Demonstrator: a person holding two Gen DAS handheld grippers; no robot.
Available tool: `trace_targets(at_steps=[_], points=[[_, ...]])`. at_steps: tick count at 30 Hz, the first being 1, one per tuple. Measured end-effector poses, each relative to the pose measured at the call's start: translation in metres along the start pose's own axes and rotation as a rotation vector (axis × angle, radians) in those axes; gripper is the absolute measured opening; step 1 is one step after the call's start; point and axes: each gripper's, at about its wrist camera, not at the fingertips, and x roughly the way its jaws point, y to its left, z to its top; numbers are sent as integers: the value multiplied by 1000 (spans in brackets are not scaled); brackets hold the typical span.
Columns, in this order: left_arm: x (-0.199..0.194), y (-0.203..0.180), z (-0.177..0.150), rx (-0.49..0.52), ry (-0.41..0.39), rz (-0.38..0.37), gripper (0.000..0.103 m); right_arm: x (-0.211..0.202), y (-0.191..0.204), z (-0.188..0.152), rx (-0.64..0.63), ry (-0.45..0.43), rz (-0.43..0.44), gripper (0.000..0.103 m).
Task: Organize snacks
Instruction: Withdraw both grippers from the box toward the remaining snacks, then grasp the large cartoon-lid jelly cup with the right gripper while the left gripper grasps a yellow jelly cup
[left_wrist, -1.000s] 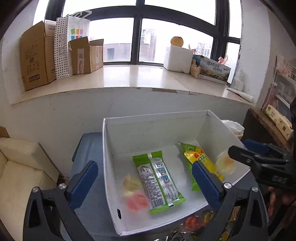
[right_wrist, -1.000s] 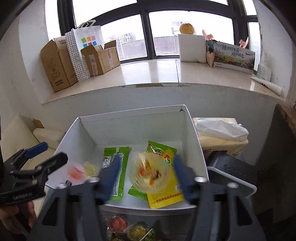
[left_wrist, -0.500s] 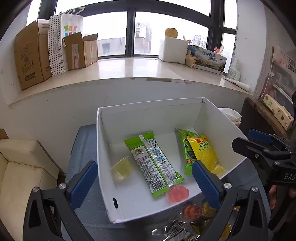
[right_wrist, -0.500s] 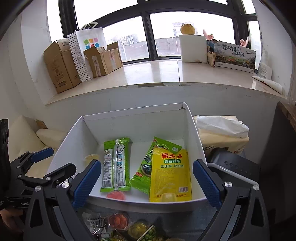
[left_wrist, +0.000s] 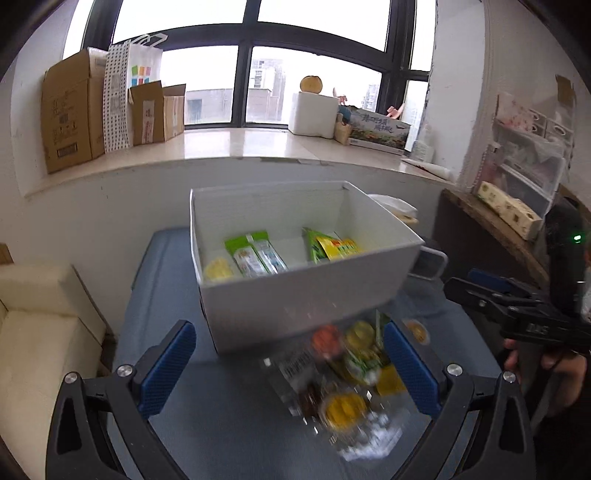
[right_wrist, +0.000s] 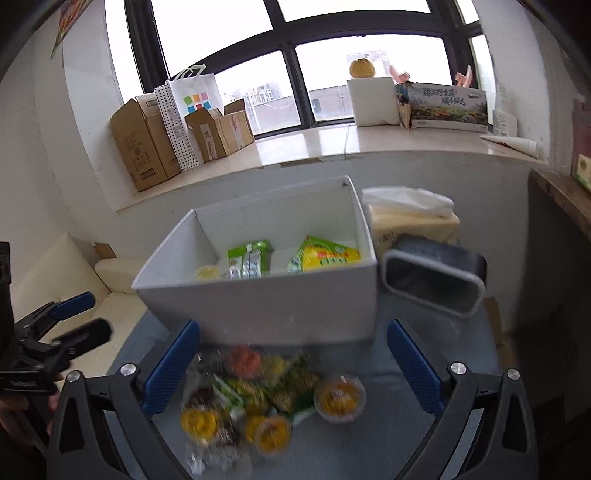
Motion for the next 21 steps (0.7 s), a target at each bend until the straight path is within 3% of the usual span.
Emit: trace_targets(at_steps=[8,21], points=[[-33,-11,-41,-11,6,1,103,3,-27,-49,23,85,-31,103],[-39,-14,-70,-3,55,36,103,72,-34,-51,-31,210,-108,103]])
